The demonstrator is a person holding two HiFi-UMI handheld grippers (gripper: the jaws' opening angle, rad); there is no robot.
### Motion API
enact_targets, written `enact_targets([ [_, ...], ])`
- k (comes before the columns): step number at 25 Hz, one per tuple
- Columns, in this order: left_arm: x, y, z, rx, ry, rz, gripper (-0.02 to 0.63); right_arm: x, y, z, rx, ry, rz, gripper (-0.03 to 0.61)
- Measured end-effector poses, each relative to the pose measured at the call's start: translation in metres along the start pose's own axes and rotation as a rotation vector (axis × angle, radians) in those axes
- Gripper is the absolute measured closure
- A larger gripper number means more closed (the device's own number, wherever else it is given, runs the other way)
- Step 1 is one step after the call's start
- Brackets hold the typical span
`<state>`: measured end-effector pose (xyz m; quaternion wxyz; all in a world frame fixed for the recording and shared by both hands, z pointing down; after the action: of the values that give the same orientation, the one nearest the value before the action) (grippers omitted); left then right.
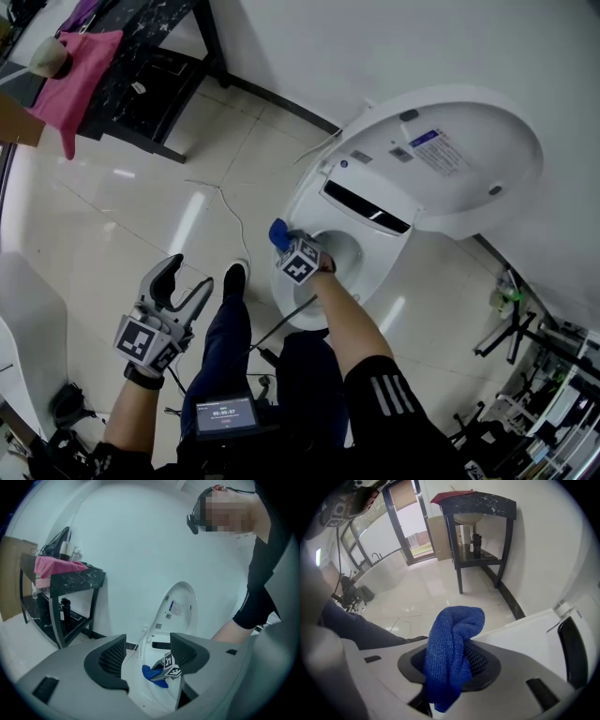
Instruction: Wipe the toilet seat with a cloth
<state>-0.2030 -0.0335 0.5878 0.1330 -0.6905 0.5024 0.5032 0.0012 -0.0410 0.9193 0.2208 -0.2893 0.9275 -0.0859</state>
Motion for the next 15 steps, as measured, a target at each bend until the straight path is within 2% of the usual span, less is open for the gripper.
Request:
enact_targets([
  [2,0.003,-0.004,0.0,-0.004,-0.004,-0.006,0.328,-0.008,0.018,-0.004,0.066,0.009,-0.002,0.431],
  [4,0.008,-0.007,0.002,-0.009,-0.005,-0.013,0.328,-0.012,0.03,0.0,0.093,-0.017,-0.024,0.431],
  [7,0.013,-0.008,0.006,-0.015,-0.012,-0.037,0.328,-0.001,0.039,0.028,0.078,-0.156,-0.126,0.428],
  [9,0.022,-0.013,0.009,-0.03,-0.024,-0.057,0.328,0.011,0.042,0.069,0.035,-0.266,-0.18,0.426],
  [15,0.098,-0.073,0.012,-0.132,-0.09,-0.1,0.328,0.021,0.04,0.22,-0.145,-0.531,-0.275,0.417],
])
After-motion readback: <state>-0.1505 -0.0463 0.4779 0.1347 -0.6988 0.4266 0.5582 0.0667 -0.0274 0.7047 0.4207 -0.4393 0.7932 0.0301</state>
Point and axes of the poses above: the fingertips, and each gripper's own axes: z backward along the fingers, y to its left, x out of its top, the point moved 5 cm from there along z, backward along the fingers, and after that the axes turned 7 degrees about x, right-handed, at the moved point
